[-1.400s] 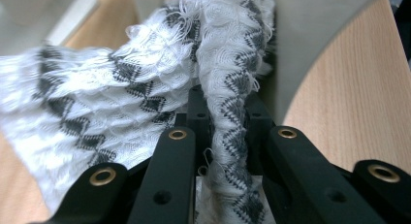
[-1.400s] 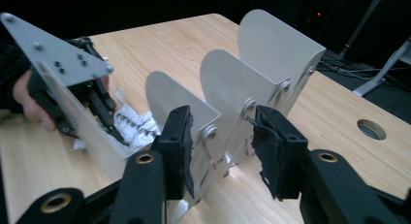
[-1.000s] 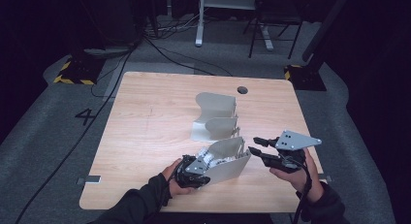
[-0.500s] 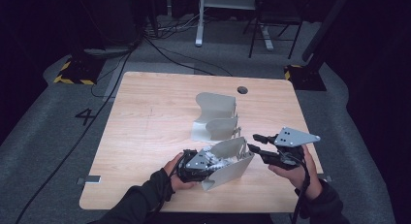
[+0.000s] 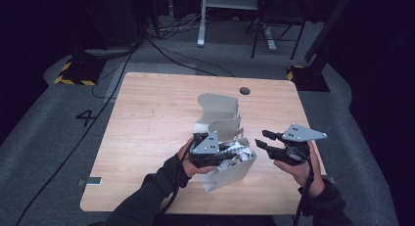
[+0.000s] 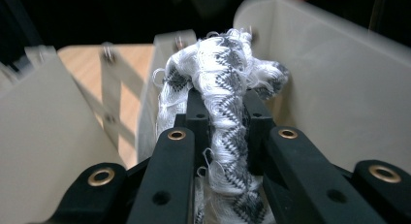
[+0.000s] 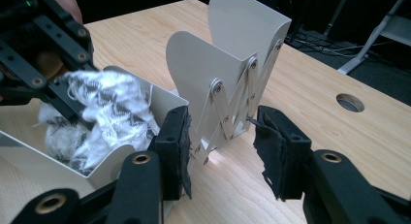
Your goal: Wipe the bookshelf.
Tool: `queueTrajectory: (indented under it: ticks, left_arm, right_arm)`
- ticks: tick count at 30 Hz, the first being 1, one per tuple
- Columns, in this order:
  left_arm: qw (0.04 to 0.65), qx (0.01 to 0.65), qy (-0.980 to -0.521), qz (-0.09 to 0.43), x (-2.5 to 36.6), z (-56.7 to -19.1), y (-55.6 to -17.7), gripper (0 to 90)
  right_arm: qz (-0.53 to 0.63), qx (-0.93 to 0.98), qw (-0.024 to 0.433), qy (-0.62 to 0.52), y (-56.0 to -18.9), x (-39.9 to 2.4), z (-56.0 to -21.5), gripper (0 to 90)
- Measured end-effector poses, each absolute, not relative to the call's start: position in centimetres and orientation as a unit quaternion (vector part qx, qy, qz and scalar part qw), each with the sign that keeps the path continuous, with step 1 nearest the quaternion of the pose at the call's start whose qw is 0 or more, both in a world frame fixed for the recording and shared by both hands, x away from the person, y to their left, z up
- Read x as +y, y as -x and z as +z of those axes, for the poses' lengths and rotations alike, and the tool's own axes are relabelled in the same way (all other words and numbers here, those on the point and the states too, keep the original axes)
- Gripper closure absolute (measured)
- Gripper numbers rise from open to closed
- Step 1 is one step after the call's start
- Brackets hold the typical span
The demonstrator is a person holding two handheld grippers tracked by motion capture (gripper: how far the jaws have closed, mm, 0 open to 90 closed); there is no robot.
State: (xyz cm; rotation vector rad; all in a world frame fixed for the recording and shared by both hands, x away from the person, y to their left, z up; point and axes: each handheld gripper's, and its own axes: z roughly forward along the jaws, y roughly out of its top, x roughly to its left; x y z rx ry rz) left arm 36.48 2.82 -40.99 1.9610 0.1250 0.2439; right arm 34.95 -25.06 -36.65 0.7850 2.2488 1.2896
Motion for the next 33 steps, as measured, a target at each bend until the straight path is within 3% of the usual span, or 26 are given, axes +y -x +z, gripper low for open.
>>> queueTrajectory:
  ticks: [10,33]
  left_arm:
    - [0.546,0.057,-0.831,0.086,2.0,-41.2,-37.1,78.9]
    - [0.434,0.072,-0.897,0.042,4.2,-48.7,-36.2,79.0]
  right_arm:
    - [0.452,0.818,0.206,-0.289,-35.6,-25.0,-37.7,56.0]
    - [0.43,0.821,0.218,-0.305,-36.3,-25.5,-38.4,52.4]
